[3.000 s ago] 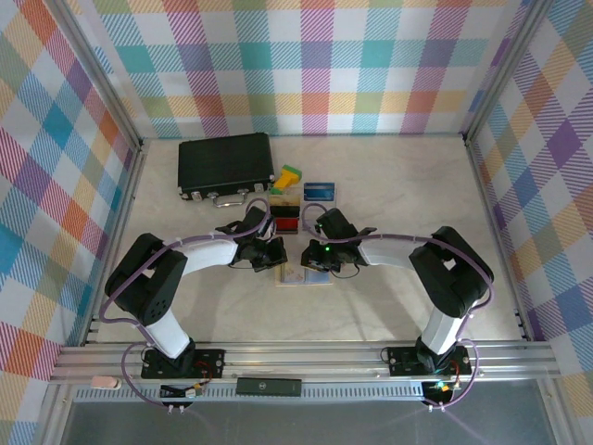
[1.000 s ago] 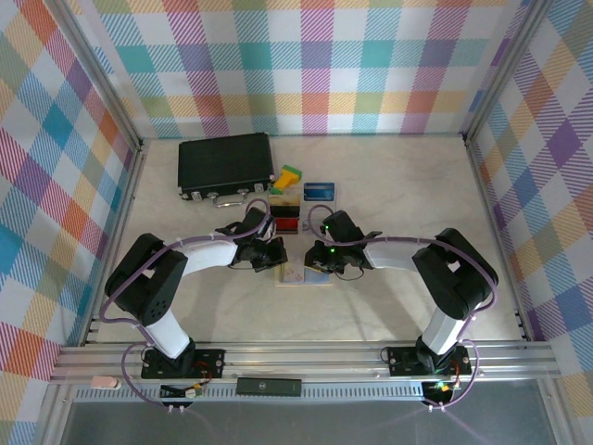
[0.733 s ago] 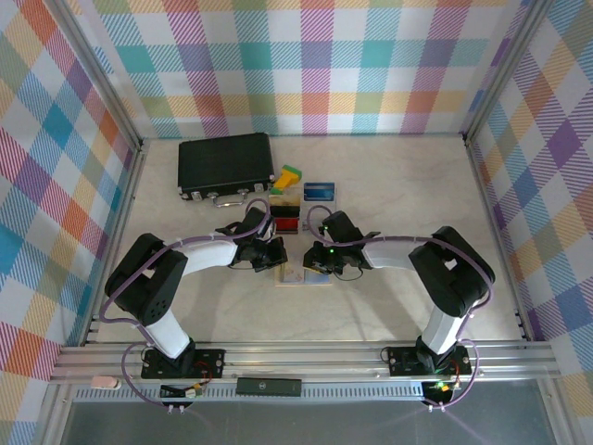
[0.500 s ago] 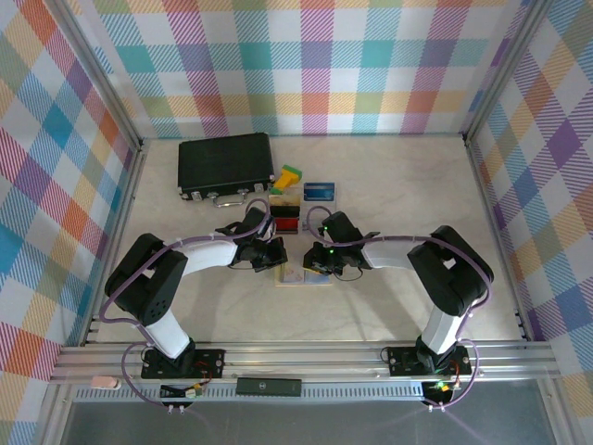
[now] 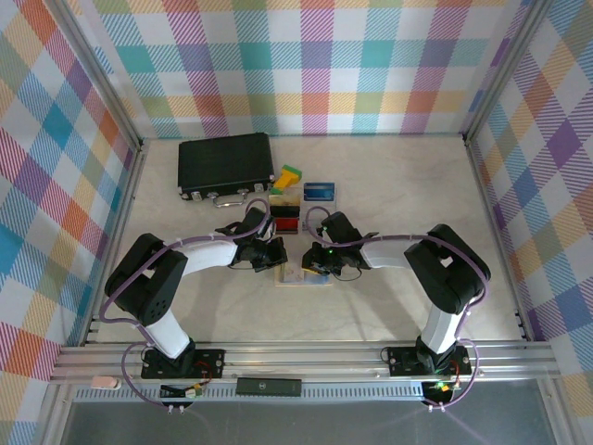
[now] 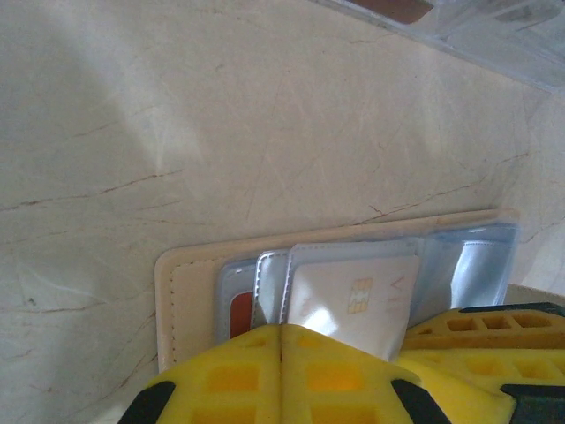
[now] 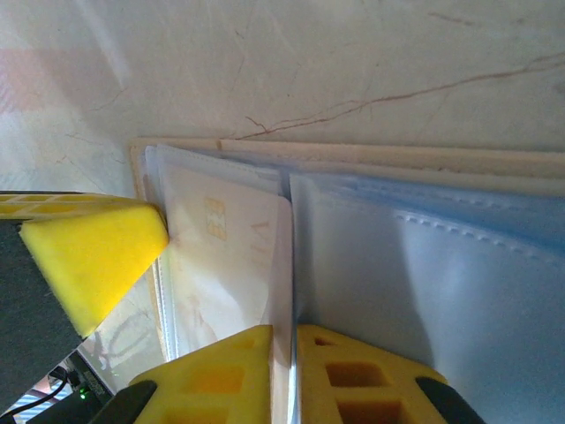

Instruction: Take the credit cards out of the card holder

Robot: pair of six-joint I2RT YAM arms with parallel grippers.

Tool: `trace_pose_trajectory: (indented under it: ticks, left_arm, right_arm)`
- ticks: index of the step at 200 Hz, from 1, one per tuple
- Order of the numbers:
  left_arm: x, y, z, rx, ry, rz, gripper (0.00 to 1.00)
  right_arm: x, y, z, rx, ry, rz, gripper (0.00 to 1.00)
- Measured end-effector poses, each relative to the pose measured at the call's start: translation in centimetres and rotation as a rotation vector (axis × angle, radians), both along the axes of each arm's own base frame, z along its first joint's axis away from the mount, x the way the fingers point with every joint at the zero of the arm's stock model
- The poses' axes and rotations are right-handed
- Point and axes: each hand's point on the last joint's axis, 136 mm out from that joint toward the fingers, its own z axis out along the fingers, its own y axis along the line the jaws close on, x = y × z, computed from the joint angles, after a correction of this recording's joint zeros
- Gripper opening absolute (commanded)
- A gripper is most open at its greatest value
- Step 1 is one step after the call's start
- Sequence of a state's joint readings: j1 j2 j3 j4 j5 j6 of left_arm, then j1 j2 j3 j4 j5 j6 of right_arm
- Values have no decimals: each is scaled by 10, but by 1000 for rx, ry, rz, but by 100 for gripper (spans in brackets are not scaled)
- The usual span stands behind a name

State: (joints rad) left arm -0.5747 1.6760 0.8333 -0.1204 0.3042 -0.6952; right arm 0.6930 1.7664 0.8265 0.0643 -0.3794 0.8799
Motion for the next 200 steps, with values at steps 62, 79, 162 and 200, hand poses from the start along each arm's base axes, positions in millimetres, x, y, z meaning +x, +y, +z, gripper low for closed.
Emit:
trace_pose_trajectory:
  ticks: [62, 79, 162, 200]
  left_arm:
    - [0, 0, 0, -4, 0, 11, 13]
    - [1, 0, 1, -8, -3, 14, 17]
    - [-3, 3, 15, -15, -14, 19, 18]
    - [-6, -7, 22, -71, -11, -18, 11]
  right_arm:
    - [1, -3, 0, -17, -8, -11, 7]
    - [2, -5, 3, -25, -16, -19, 6]
    - [3, -17, 15, -43, -53, -50, 7]
    - [2, -16, 14, -36, -48, -44, 7]
